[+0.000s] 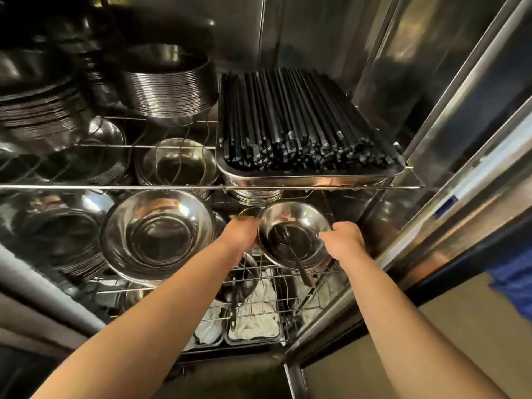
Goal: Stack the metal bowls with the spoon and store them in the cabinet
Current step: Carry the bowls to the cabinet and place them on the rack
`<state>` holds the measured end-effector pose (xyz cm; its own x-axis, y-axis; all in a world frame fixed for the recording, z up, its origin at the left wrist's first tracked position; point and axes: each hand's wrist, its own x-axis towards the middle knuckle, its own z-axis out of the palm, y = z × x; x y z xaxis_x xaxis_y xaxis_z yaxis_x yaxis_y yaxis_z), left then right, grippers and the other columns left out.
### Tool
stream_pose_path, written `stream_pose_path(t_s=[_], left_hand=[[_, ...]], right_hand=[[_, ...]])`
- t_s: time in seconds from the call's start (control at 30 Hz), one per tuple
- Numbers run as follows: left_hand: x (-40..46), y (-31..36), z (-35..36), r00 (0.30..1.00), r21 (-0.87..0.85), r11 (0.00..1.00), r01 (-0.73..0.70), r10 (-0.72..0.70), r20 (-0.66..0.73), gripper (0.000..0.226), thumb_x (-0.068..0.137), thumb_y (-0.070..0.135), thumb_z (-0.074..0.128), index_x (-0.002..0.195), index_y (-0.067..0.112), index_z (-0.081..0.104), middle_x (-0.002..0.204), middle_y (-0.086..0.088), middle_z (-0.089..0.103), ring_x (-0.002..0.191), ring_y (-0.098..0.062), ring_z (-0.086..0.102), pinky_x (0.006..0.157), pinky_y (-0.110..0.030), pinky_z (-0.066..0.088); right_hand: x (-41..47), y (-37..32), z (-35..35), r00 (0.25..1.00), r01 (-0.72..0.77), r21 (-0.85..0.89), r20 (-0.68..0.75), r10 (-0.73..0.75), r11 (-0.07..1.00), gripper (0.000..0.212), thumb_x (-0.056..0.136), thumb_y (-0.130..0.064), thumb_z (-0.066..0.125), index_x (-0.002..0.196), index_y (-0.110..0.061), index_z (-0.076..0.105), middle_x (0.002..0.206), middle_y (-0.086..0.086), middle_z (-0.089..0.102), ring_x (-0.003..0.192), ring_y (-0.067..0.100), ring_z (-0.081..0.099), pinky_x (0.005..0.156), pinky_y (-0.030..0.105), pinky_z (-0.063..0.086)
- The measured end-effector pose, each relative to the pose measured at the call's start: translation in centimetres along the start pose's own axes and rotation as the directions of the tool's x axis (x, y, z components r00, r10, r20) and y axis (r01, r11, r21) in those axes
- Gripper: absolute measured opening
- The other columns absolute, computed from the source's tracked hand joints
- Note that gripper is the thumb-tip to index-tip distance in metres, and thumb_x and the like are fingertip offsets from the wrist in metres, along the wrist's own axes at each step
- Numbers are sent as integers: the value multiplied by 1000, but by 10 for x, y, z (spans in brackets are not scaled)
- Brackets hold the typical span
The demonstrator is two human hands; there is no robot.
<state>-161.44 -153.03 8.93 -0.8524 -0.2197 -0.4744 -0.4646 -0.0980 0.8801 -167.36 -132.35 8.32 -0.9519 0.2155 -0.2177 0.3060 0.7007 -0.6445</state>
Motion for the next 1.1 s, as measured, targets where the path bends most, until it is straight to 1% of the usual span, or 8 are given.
stream_pose_path(t_s=[0.13, 0.3, 0.37, 0.5, 0.6, 0.73, 0.9, 1.1], left_hand=[[8, -4, 2, 1000, -39, 999, 8, -9, -4, 37, 101, 11, 52, 135, -3, 51, 125, -24, 66, 115, -34, 65, 98, -43, 54], [8, -8, 1, 999, -186, 983, 7, 0, 40, 46, 101, 8, 52, 146, 6, 42, 141, -18, 55, 115, -26, 61, 81, -26, 51], [10, -10, 0, 999, -192, 981, 4, 5, 47, 45, 101, 10, 53, 145, 8, 44, 142, -17, 56, 114, -25, 63, 88, -28, 52], [11, -15, -4, 996, -19, 998, -63, 64, 55, 56, 100, 22, 57, 152, 13, 37, 150, -10, 51, 134, -27, 52, 118, -43, 35], [3, -22, -8, 981, 221, 956, -193, 190, 36, 58, 99, 33, 58, 152, 19, 38, 153, -3, 47, 136, -20, 48, 111, -33, 37], [-18, -40, -17, 940, 505, 794, -338, 308, 146, 73, 94, 46, 61, 155, 25, 29, 157, -3, 41, 131, -17, 51, 110, -41, 44], [-43, -76, -27, 881, 820, 391, -419, 394, 263, 76, 91, 55, 56, 154, 31, 20, 154, -4, 41, 129, -25, 54, 103, -43, 49], [-61, -114, -48, 893, 967, 4, -254, 384, 233, 70, 94, 60, 41, 154, 26, 26, 151, -2, 45, 136, -26, 46, 112, -46, 38]], right_hand=[[5, 0, 3, 999, 34, -7, -2, -34, 999, 51, 89, -22, 68, 135, -9, 54, 133, 12, 60, 111, 32, 60, 75, 29, 41], [8, -1, 3, 999, 31, -35, -18, -32, 999, 56, 88, -23, 69, 138, -8, 51, 135, 11, 58, 114, 32, 59, 72, 29, 40], [7, -1, 3, 999, 33, -41, -9, -33, 999, 56, 87, -26, 70, 137, -7, 50, 133, 12, 58, 115, 32, 58, 73, 29, 39], [4, -2, 2, 1000, 28, -82, -1, -28, 996, 56, 87, -30, 70, 134, -6, 50, 130, 12, 59, 111, 32, 58, 70, 31, 40], [-1, -3, -2, 998, 59, -143, -28, -63, 988, 57, 87, -33, 69, 135, -10, 49, 132, 11, 57, 113, 32, 57, 70, 34, 44], [-12, -2, -4, 977, 197, -171, -51, -209, 965, 45, 87, -35, 64, 128, -18, 53, 123, 8, 59, 110, 32, 54, 77, 40, 52], [-28, -7, 2, 915, 387, -214, -28, -401, 897, 43, 90, -34, 61, 129, -16, 58, 119, 9, 60, 117, 33, 48, 86, 43, 48], [-44, -8, 20, 871, 492, -279, 145, -470, 825, 35, 90, -38, 65, 116, -15, 64, 80, -3, 66, 59, 16, 64, 62, 32, 56]])
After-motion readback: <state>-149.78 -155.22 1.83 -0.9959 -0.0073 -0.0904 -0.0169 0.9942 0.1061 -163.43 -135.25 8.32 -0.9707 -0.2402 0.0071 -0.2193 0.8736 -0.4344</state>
